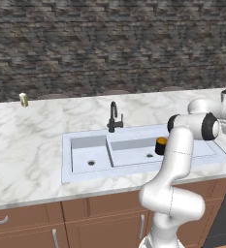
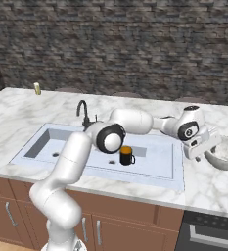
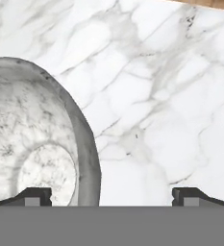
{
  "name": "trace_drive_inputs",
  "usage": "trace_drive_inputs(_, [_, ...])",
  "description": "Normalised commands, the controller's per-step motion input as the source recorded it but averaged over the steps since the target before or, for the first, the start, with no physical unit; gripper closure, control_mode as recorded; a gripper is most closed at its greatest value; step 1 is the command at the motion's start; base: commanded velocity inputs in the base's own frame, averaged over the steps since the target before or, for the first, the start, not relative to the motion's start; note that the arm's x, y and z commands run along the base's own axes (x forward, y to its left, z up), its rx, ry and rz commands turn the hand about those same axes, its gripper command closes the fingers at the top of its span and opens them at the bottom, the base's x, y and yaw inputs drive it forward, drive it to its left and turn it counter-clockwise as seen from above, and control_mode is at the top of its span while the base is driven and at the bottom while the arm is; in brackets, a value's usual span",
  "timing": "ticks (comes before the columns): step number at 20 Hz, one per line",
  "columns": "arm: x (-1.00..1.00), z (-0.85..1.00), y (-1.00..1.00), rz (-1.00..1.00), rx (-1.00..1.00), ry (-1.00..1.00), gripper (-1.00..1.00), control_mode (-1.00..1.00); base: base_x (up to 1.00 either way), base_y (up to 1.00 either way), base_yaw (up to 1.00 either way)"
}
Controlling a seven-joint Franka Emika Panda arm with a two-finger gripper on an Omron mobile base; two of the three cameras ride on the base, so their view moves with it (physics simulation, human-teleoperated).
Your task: Pick the mug and place it in the sink. Pick the bowl and place it in the open cabinet and then close the cabinet.
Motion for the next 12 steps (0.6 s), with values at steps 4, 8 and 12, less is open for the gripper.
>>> trace_drive_inputs(4, [0.01, -0.19, -0.07, 0.06, 0.00, -0.03, -1.00, -1.00, 0.00, 0.00, 0.00])
trace_drive_inputs(8, [0.00, -0.21, -0.01, 0.08, 0.00, -0.06, -1.00, -1.00, 0.00, 0.00, 0.00])
trace_drive_inputs(12, [0.00, -0.12, 0.00, 0.08, 0.00, -0.08, -1.00, -1.00, 0.00, 0.00, 0.00])
